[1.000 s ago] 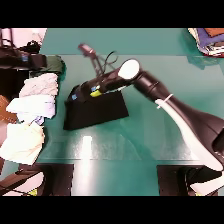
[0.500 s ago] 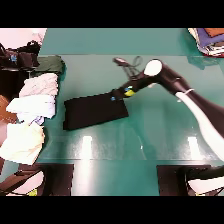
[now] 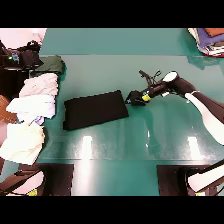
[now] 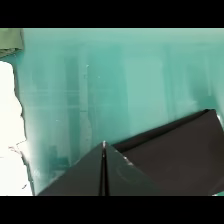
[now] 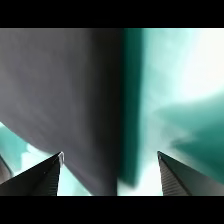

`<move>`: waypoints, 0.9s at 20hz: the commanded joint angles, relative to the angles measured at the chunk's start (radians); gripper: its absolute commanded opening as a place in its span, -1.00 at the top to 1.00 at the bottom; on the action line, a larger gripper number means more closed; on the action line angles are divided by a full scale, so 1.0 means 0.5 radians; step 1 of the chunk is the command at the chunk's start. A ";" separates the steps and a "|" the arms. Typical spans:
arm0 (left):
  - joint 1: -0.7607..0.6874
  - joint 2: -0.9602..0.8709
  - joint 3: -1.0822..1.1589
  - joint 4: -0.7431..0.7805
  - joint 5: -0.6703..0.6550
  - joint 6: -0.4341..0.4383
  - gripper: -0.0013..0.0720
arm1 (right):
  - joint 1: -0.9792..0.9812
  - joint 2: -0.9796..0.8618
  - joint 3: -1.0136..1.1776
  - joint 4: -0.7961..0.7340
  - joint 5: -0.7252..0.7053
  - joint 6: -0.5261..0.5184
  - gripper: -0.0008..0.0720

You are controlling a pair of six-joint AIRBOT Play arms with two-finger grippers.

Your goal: Fold the shirts.

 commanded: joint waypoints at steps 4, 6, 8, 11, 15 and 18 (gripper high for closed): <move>-0.002 0.002 0.001 -0.040 -0.005 -0.001 0.89 | 0.266 -0.349 0.402 0.123 0.018 -0.037 -0.53; -0.002 0.002 0.001 -0.051 -0.005 -0.001 0.89 | 0.336 -0.402 0.520 0.118 0.020 -0.038 -0.03; -0.002 0.002 0.001 -0.101 -0.004 0.000 0.89 | 0.374 -0.426 0.607 0.114 0.024 -0.040 0.50; -0.002 0.002 0.001 -0.170 -0.007 0.000 0.89 | 0.357 -0.423 0.700 0.098 0.051 -0.061 0.94; -0.103 0.002 0.001 -0.195 -0.066 0.001 0.89 | 0.154 -0.250 0.613 0.095 -0.029 -0.020 0.94; -0.280 0.002 0.001 -0.188 -0.043 0.002 0.89 | -0.159 0.067 0.320 -0.050 -0.156 0.024 0.94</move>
